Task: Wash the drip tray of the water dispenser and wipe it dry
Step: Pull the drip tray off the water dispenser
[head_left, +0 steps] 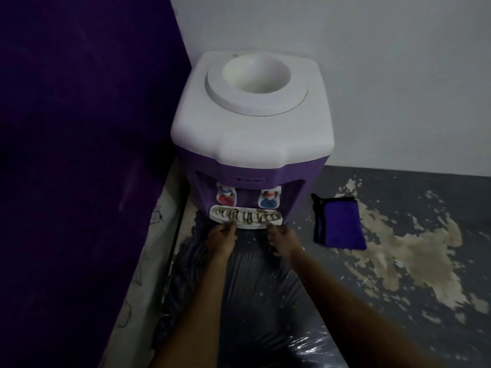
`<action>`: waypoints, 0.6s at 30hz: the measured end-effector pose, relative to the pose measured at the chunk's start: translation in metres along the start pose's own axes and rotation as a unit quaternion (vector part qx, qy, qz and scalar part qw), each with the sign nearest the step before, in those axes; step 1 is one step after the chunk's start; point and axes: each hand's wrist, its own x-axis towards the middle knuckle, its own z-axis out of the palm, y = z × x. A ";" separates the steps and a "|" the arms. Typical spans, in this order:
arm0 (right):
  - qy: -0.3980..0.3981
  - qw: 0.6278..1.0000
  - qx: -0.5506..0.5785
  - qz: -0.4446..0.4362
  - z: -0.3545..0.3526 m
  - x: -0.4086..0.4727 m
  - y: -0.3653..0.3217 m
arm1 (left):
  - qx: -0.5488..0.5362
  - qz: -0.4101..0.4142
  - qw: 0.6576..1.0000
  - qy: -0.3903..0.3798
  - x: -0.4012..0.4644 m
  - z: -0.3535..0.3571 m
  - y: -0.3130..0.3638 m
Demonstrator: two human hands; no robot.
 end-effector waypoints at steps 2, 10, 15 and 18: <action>0.017 0.993 0.104 0.056 0.008 0.005 -0.003 | -0.075 -0.030 0.997 0.004 0.005 0.004 0.001; 0.074 0.955 0.252 0.134 0.019 0.022 -0.006 | -0.171 -0.077 0.982 0.000 0.010 0.006 0.005; 0.095 0.949 0.268 0.137 0.020 0.026 -0.005 | -0.190 -0.064 0.979 0.039 0.015 0.001 0.005; 0.109 0.941 0.293 0.133 0.021 0.027 -0.004 | -0.197 -0.032 0.977 0.077 0.017 -0.004 0.006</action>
